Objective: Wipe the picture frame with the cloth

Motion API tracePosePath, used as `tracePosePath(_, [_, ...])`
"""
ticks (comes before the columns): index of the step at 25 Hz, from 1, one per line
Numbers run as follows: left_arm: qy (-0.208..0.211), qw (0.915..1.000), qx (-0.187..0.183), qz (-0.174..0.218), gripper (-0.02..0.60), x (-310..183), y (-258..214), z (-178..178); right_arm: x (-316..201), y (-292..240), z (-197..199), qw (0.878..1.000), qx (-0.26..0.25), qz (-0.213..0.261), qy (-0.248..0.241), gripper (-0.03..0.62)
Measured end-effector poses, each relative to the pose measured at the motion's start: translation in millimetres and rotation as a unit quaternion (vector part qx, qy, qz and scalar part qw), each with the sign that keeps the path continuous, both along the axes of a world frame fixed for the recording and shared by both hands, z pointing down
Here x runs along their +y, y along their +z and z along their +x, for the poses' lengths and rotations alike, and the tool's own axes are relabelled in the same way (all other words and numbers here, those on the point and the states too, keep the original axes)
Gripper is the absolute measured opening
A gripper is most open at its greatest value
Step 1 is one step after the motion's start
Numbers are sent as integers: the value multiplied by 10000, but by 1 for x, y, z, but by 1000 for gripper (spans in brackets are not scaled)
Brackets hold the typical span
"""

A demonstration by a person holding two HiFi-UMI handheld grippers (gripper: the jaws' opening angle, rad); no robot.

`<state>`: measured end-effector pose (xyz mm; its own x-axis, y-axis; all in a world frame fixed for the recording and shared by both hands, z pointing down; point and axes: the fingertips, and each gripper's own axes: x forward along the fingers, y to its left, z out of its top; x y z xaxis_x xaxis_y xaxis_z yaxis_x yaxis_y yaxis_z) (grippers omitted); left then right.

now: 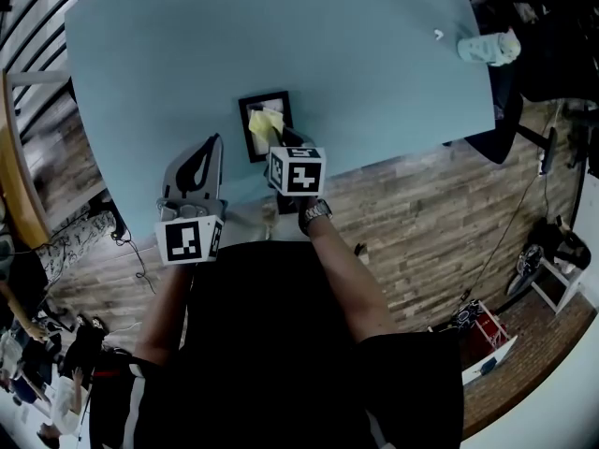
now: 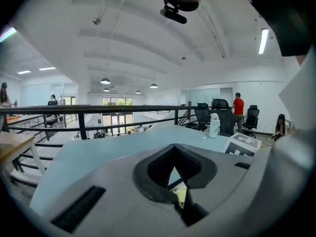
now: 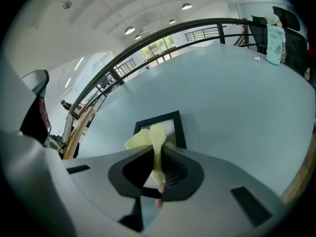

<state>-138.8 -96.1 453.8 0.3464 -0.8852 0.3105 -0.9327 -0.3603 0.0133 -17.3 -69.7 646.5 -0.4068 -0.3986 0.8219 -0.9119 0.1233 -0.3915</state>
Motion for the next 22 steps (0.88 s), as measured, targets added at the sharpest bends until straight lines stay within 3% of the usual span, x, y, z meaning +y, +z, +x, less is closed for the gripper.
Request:
tracePosePath(13, [194,9998,38,42,0,-3,-2,16,1,-2,37,9992,132,12,383,36])
tracePosePath(22, [192,9997,32,115,0,-2,-8,15,4,-20,31,9993,44,162,323,35])
